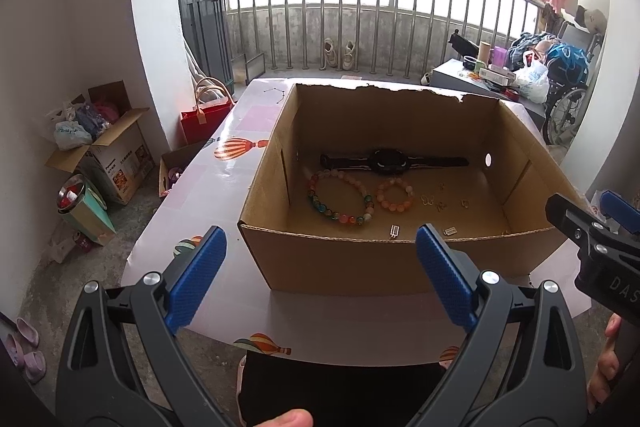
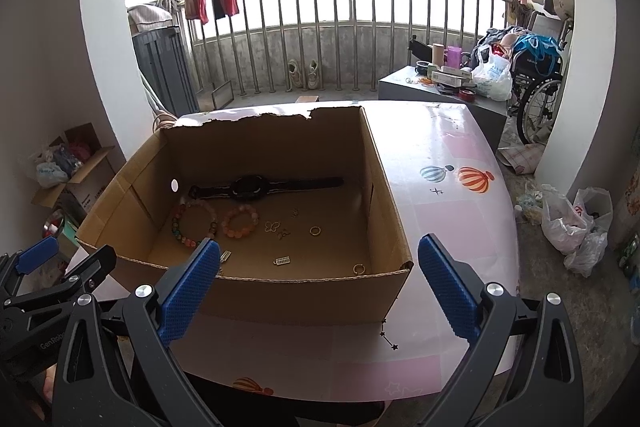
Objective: Organize jewelry
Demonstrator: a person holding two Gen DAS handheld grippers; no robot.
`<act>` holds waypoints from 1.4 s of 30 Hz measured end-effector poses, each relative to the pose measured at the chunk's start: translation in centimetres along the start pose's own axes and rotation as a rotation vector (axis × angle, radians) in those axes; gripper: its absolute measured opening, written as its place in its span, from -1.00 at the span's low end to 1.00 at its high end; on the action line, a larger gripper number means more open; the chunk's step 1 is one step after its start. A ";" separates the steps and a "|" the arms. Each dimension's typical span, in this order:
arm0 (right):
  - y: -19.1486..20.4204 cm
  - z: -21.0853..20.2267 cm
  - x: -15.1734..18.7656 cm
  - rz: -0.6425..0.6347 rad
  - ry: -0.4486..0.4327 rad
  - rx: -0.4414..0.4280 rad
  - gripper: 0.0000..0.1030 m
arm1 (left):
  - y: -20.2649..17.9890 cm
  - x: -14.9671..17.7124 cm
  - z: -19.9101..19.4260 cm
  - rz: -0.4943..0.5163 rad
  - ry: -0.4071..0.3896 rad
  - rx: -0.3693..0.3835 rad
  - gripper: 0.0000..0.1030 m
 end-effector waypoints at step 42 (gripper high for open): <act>2.4 -0.6 0.6 -0.079 0.029 -0.027 0.87 | 0.9 -0.5 -0.9 -0.006 -0.008 -0.017 0.78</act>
Point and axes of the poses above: each gripper's, at about its wrist camera, not at the fingertips, and z roughly the way its jaws point, y to its left, x to its underside, the point moved 9 cm from there along z, roughly the way its jaws point, and after that the axes turned 6 degrees about -z, right-handed, at the moved point
